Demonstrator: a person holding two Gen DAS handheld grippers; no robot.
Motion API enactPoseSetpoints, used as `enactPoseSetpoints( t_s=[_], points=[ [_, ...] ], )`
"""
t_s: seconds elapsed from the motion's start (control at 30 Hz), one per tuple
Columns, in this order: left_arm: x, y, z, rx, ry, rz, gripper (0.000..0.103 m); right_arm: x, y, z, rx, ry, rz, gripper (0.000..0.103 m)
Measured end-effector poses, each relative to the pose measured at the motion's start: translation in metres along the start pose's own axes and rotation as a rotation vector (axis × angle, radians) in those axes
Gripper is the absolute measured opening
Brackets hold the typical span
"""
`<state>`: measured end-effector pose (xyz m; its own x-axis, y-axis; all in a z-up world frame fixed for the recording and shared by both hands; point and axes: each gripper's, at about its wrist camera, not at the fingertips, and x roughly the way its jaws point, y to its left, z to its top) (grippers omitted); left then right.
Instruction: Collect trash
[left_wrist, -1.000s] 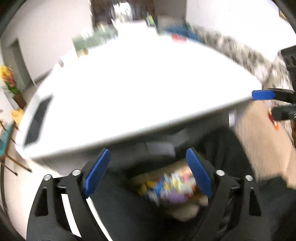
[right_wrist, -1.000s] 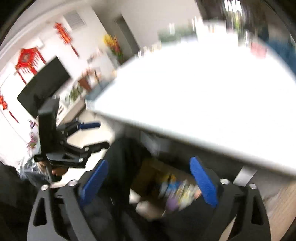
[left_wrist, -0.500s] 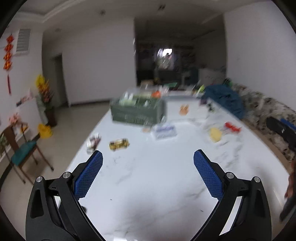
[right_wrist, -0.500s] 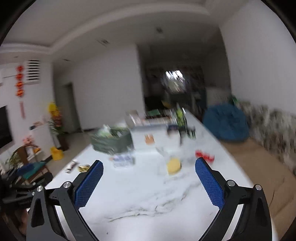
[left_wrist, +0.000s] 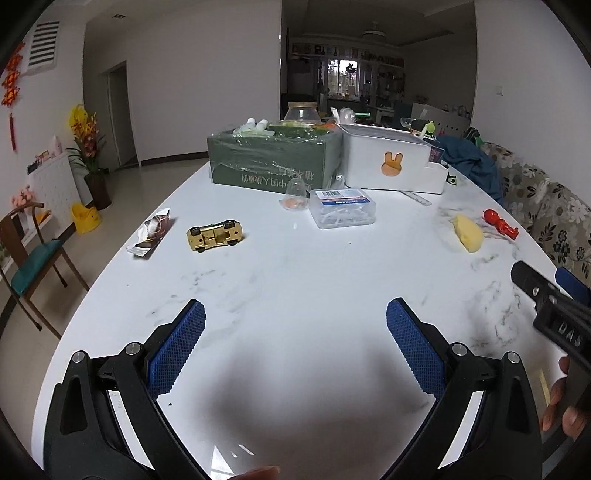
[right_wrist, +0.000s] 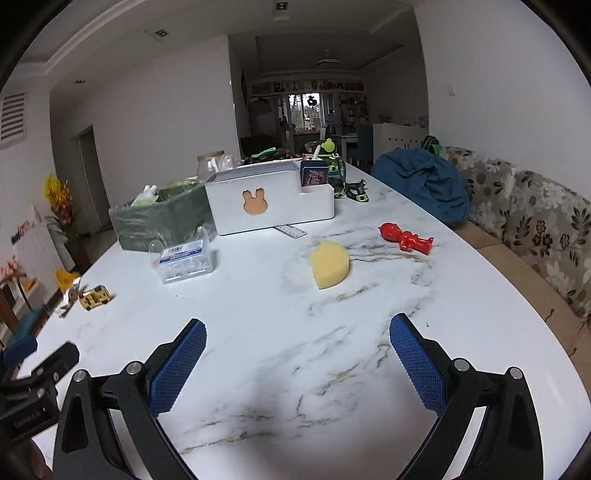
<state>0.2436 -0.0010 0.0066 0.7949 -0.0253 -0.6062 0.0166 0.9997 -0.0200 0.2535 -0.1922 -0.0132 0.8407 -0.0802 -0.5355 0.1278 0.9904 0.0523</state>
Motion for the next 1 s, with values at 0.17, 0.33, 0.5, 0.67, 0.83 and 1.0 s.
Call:
enactPoseSetpoints(
  t_s=[0.17,0.33,0.5,0.67,0.83,1.0],
  points=[
    [0.002,-0.002,0.002,0.005,-0.013,0.001,0.096,-0.01,0.006,0.003,-0.021,-0.032,-0.011,0.098],
    [0.0,-0.004,0.004,0.003,-0.04,0.003,0.096,-0.013,0.006,0.004,-0.001,-0.058,-0.006,0.098],
    [0.0,-0.001,0.007,-0.007,-0.054,-0.007,0.096,-0.01,0.007,0.004,0.006,-0.04,0.002,0.098],
    [0.005,0.001,0.008,-0.019,-0.047,-0.014,0.096,-0.012,0.01,0.004,-0.007,-0.032,0.027,0.098],
    [0.005,0.004,0.009,-0.03,-0.054,-0.01,0.096,-0.014,0.018,0.002,-0.05,-0.036,0.02,0.098],
    [0.009,0.002,0.009,-0.018,-0.044,-0.01,0.096,-0.012,0.019,0.001,-0.042,-0.026,0.031,0.098]
  ],
)
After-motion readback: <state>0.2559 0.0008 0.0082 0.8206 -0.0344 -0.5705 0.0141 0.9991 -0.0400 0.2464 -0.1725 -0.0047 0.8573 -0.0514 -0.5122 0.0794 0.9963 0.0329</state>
